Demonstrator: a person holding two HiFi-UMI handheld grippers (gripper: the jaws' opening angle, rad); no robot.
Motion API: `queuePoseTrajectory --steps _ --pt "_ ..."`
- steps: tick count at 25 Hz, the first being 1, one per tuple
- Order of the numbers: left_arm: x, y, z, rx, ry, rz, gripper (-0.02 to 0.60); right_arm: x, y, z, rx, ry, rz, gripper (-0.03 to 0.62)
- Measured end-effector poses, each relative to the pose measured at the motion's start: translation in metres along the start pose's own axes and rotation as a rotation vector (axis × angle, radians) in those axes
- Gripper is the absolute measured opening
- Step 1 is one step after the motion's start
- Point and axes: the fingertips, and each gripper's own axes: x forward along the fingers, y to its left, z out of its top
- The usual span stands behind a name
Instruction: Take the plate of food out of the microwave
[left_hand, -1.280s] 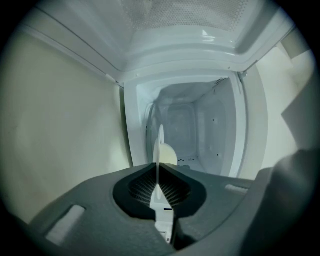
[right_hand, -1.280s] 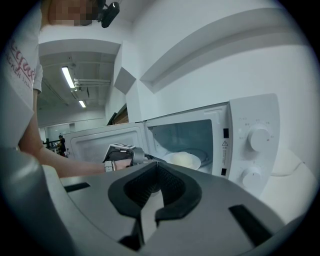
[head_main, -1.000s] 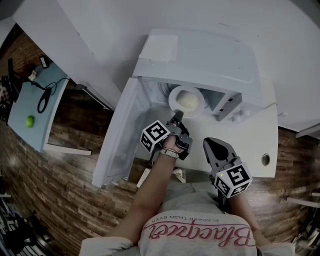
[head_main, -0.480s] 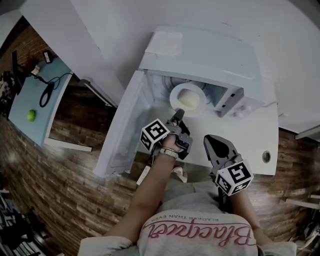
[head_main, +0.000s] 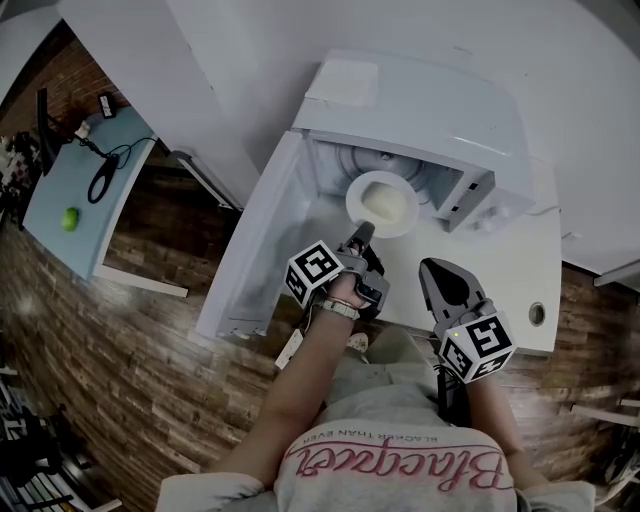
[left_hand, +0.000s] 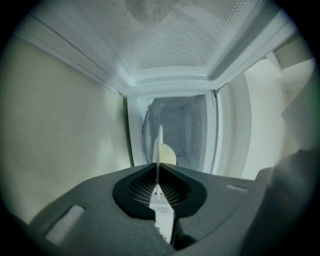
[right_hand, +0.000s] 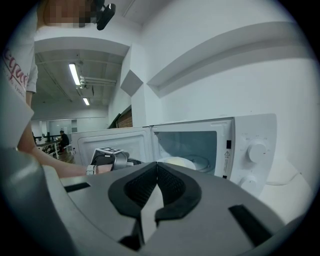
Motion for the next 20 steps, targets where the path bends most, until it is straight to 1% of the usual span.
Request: queuePoseTrajectory --steps 9,12,15,20 --pt "-0.013 -0.004 -0.013 -0.021 -0.004 -0.014 0.017 -0.008 0.005 0.007 -0.015 -0.022 0.015 0.012" --pt "-0.018 -0.008 -0.018 -0.027 -0.011 -0.022 0.017 -0.013 0.003 0.01 -0.019 -0.028 0.008 0.012" --pt "-0.026 -0.01 -0.021 -0.037 -0.027 -0.037 0.017 -0.019 0.002 0.009 -0.027 -0.023 -0.003 0.012" --pt "-0.041 -0.018 -0.033 -0.04 -0.039 -0.055 0.017 -0.033 0.001 0.01 -0.028 -0.016 0.005 0.012"
